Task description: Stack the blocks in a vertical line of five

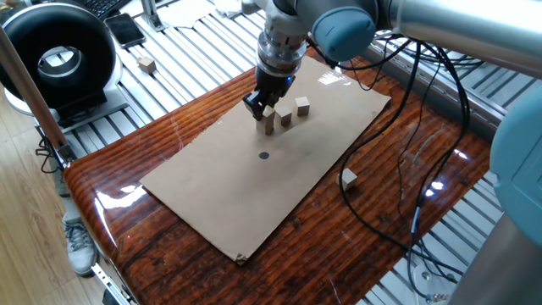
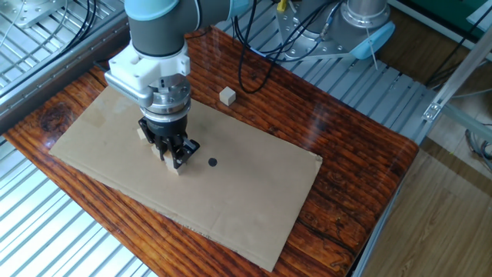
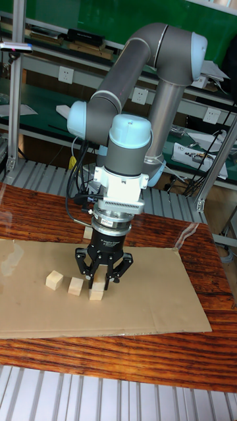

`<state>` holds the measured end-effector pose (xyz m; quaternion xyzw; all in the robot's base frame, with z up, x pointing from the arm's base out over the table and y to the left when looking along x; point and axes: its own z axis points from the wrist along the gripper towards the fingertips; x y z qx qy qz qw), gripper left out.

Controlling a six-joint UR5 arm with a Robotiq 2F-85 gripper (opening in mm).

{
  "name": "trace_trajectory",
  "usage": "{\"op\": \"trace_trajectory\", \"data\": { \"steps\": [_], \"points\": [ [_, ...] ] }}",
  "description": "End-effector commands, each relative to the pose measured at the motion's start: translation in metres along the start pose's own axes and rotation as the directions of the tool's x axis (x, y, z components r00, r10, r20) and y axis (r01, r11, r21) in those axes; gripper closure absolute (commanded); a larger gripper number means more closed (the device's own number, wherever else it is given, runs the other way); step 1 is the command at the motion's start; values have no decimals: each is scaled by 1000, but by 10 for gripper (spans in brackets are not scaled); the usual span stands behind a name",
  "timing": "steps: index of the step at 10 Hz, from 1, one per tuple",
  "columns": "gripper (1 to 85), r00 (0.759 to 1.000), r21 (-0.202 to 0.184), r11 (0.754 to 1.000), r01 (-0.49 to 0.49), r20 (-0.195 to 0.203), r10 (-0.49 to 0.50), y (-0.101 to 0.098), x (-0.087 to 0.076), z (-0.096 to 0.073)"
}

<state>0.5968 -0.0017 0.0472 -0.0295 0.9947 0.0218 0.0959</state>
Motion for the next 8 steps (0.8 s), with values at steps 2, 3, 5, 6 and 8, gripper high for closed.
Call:
{"op": "trace_trajectory", "data": {
  "steps": [2,3,5,6,8],
  "points": [
    [817,1000,-14,1000,-12,4,12,2,-2,-1],
    [813,1000,-14,1000,-12,4,12,2,-2,-1],
    [803,1000,-21,1000,-6,3,6,5,-1,-1],
    [767,1000,-21,1000,0,3,0,4,-1,0],
    [723,1000,-22,1000,9,5,-9,4,-1,1]
  ]
}}
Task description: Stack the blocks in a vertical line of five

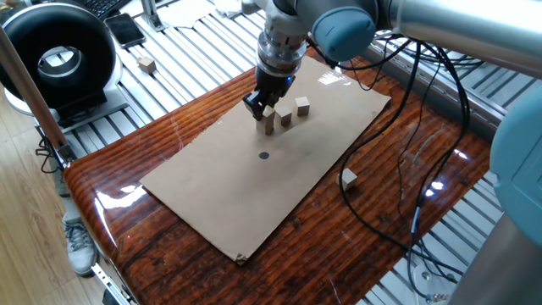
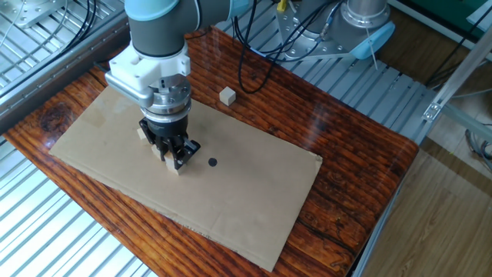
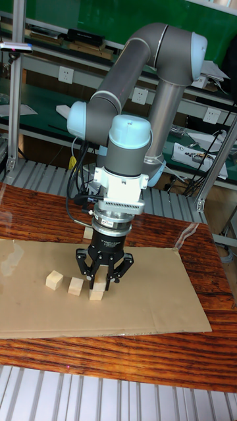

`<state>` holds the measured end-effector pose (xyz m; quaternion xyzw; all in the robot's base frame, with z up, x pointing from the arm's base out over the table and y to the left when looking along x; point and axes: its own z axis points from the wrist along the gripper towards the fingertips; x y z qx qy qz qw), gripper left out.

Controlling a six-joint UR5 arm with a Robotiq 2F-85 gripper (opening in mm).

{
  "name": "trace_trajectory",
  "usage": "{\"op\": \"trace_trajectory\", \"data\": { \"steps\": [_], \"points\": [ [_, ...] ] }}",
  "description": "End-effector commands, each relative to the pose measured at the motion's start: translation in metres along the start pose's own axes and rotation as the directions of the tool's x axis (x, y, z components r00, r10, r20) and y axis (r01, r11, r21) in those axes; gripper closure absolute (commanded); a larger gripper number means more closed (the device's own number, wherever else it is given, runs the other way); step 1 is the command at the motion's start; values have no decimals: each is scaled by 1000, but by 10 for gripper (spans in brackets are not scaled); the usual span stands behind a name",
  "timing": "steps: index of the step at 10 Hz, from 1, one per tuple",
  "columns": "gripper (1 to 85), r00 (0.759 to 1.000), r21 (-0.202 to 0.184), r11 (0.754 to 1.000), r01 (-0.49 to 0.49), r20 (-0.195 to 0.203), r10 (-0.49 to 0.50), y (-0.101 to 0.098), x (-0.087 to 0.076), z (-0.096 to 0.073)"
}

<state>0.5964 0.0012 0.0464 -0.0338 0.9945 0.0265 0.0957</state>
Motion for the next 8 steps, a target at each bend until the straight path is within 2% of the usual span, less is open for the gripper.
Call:
{"op": "trace_trajectory", "data": {
  "steps": [1,5,8],
  "points": [
    [713,1000,-11,1000,5,6,-5,1,-1,0],
    [677,1000,5,1000,22,11,-22,-4,-2,2],
    [537,999,-3,999,32,18,-32,-2,-4,1]
  ]
}}
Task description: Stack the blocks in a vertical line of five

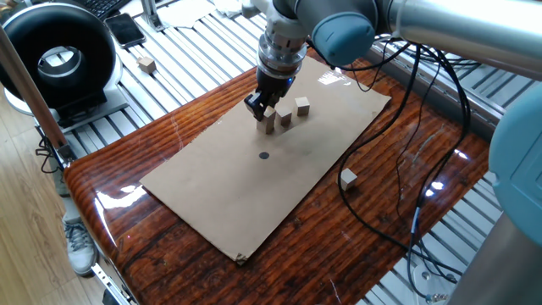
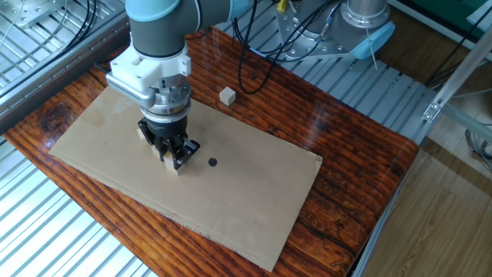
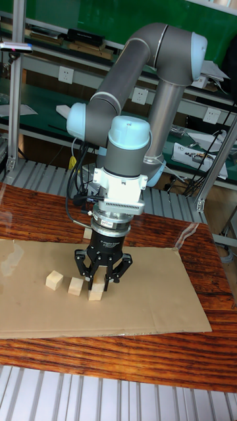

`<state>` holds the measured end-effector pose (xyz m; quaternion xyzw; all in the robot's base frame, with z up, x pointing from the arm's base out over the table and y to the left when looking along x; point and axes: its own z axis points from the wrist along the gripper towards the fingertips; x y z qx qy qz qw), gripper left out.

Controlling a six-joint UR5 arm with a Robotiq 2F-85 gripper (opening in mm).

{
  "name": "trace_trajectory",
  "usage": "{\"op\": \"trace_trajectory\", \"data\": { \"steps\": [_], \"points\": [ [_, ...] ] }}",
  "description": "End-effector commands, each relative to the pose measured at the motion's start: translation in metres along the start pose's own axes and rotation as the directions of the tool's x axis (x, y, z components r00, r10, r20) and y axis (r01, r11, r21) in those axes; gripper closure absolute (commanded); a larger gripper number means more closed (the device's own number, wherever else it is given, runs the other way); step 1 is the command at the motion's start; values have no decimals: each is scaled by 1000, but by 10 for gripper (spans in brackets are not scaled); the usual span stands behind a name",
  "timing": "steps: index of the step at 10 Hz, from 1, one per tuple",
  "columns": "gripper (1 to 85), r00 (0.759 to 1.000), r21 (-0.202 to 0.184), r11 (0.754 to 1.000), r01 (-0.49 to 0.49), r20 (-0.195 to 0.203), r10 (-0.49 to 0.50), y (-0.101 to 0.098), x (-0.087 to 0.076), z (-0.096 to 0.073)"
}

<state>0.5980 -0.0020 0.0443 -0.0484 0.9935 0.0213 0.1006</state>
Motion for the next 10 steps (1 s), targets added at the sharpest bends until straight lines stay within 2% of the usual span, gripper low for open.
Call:
{"op": "trace_trajectory", "data": {
  "steps": [1,5,10],
  "points": [
    [507,1000,-14,1000,4,11,-4,2,-3,-1],
    [370,1000,-11,1000,22,19,-21,1,-5,-2],
    [253,999,-12,999,34,27,-33,1,-7,0]
  ]
}}
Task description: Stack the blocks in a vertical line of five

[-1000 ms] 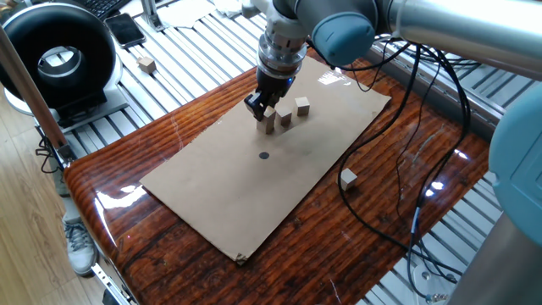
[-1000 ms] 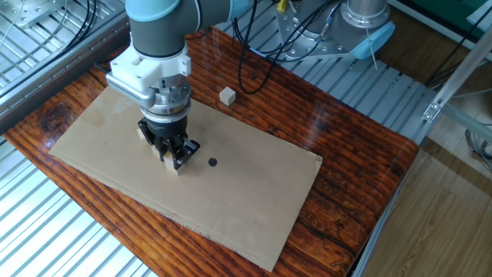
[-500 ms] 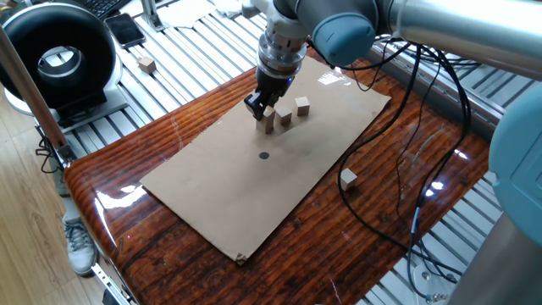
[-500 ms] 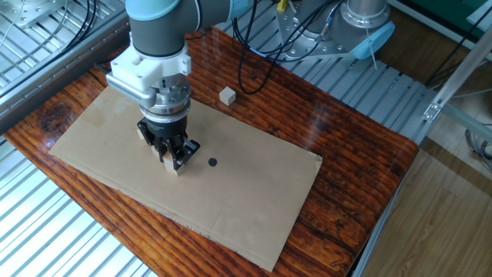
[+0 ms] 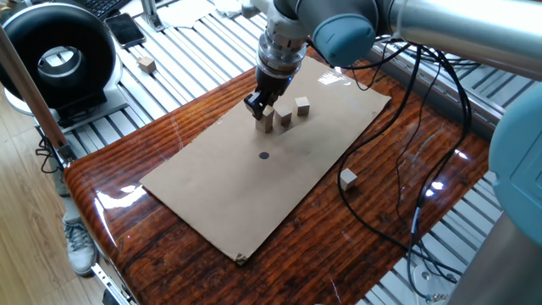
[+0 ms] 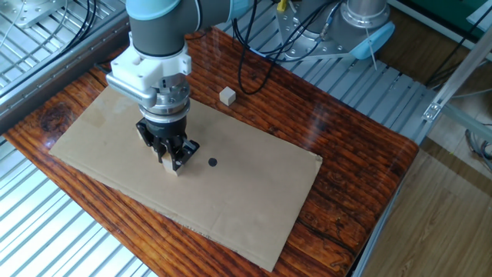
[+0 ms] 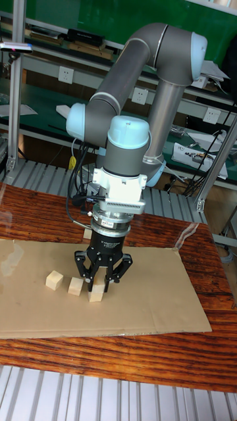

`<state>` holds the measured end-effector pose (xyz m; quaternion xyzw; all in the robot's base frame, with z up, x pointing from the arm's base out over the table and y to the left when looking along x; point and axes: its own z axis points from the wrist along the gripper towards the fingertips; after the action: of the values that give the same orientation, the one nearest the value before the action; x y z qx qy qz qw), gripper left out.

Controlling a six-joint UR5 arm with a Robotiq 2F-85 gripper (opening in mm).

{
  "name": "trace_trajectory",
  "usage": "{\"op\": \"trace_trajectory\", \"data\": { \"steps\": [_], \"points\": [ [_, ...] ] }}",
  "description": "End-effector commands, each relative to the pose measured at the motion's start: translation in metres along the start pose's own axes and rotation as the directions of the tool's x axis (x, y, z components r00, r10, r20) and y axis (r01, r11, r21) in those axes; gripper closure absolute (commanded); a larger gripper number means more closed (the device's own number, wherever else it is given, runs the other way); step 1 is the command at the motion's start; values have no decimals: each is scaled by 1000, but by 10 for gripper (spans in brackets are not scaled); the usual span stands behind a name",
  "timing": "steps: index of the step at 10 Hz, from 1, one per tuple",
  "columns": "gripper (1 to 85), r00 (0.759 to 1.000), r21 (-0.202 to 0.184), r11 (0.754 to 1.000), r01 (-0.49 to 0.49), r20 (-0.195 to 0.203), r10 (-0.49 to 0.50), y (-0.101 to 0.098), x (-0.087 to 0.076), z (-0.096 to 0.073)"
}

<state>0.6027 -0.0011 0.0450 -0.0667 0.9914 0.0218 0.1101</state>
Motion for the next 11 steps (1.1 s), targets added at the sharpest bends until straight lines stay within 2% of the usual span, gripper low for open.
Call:
{"op": "trace_trajectory", "data": {
  "steps": [1,6,9,11],
  "points": [
    [230,1000,-9,1000,-2,10,2,1,-3,-1],
    [80,1000,-31,999,13,13,-12,5,-3,-1],
    [7,1000,-31,999,28,14,-28,4,-2,-1],
    [7,999,-29,999,32,15,-31,4,-2,1]
  ]
}}
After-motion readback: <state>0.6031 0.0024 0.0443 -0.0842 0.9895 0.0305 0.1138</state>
